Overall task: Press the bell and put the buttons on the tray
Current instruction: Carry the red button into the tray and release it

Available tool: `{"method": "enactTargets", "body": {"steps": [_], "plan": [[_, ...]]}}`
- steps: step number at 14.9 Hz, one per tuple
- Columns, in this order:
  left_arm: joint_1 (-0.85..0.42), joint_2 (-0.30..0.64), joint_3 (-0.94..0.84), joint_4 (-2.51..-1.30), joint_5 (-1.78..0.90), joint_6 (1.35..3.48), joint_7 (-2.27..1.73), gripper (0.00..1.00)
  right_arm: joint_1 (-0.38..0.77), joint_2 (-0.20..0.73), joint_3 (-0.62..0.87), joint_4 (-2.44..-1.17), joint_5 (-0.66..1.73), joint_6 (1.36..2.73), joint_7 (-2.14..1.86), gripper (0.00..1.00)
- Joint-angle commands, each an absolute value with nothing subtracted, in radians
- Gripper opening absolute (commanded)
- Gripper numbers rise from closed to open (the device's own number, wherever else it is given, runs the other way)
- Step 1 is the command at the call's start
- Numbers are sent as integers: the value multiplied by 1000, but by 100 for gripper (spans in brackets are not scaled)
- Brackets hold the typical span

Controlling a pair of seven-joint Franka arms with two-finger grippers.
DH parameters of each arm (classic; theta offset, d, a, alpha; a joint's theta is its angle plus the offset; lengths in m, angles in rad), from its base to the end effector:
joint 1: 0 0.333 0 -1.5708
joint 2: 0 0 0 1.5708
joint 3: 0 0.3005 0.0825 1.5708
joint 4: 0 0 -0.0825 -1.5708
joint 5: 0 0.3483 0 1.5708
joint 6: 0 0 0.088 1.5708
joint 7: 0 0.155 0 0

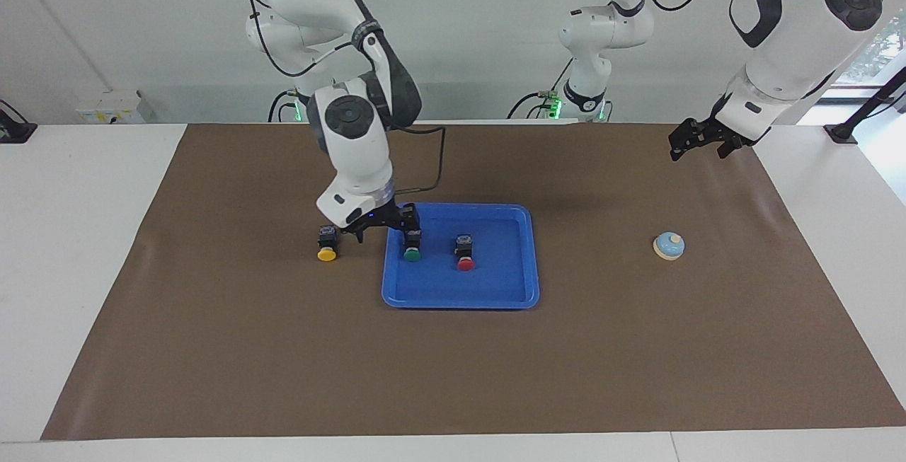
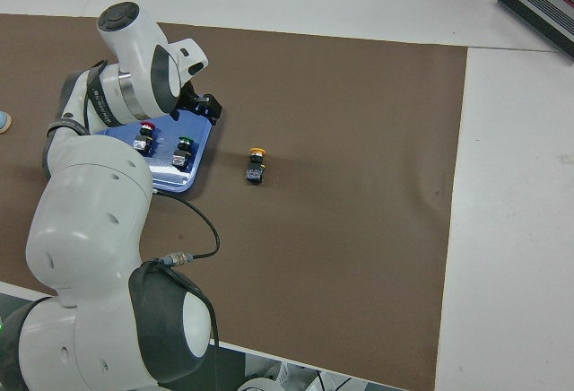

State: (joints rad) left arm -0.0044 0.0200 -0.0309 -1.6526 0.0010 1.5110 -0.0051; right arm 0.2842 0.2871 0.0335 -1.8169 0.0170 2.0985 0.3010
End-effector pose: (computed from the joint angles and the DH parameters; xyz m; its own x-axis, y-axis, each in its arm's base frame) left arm 0.5050 -0.0176 0.5113 0.9865 -0.0298 -0.1609 -0.0304 -0.9995 -0.0012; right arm 0.5634 0.1860 0.3365 0.9999 0.0069 -0.0124 0.0066 -0.9997 -0.0214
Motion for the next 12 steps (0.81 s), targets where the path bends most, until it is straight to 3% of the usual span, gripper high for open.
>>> {"method": "enactTargets", "body": {"steps": [1, 6, 12], "plan": [[0, 15, -32, -1643, -3, 1508, -14, 100, 181, 201, 51, -2034, 23, 2235, 166, 100], [0, 15, -32, -1643, -3, 1508, -14, 100, 91, 158, 51, -2207, 25, 2368, -1, 100], [2, 15, -32, -1643, -3, 1508, -14, 100, 133, 124, 57, -2243, 29, 2361, 49, 100]]}}
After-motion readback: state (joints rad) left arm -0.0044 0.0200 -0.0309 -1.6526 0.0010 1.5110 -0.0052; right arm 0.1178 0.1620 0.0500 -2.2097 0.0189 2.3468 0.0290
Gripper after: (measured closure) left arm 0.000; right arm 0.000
